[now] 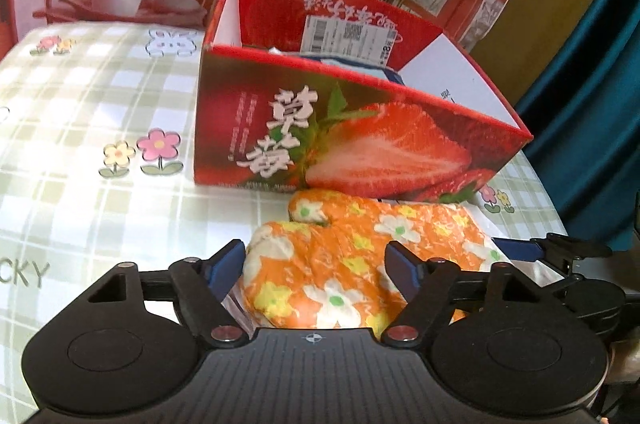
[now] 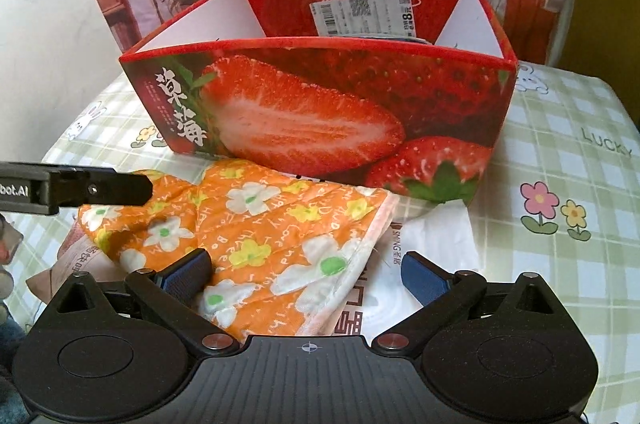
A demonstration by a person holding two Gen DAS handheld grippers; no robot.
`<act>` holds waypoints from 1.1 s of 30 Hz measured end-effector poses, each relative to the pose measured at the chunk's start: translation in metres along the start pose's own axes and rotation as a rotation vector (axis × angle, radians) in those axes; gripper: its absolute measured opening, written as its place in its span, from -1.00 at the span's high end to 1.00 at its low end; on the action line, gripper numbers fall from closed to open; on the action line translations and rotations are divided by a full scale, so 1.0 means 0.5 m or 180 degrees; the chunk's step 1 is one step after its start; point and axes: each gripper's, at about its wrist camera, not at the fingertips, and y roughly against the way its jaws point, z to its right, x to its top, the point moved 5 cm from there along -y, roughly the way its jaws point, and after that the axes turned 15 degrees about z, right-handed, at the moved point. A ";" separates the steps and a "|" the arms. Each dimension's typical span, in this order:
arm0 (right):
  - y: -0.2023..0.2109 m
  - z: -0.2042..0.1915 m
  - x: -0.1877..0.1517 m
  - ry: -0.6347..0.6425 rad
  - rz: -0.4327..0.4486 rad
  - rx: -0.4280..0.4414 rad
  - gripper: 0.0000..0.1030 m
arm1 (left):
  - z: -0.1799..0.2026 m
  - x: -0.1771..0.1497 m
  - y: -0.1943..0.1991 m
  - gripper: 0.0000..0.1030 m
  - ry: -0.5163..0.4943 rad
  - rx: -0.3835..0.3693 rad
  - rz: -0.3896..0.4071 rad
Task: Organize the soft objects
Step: 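Move the left gripper down to the orange floral cloth beside the box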
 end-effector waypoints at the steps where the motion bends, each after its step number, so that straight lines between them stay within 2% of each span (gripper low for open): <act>1: -0.001 0.000 -0.001 -0.0005 -0.0002 0.0007 -0.95 | -0.001 -0.003 0.000 -0.47 0.0009 -0.0001 -0.0002; 6: -0.001 0.000 -0.001 -0.0035 0.0008 0.0074 -0.83 | -0.006 -0.003 -0.001 -0.28 0.0056 -0.0017 0.0025; 8: 0.001 -0.003 0.001 -0.0028 0.0024 0.0123 -0.65 | -0.007 -0.002 0.000 -0.21 0.0082 -0.0034 0.0031; 14: 0.002 -0.009 0.005 -0.0021 0.0044 0.0175 -0.50 | -0.007 -0.001 0.001 -0.20 0.0101 -0.0033 0.0047; 22: -0.009 -0.015 0.021 0.0006 0.0062 0.0259 -0.35 | -0.013 0.000 0.008 -0.20 0.0121 0.0012 0.0067; 33: 0.008 0.015 0.031 -0.0177 0.0072 0.0335 -0.34 | -0.019 -0.004 0.013 -0.20 0.0183 -0.0037 0.0002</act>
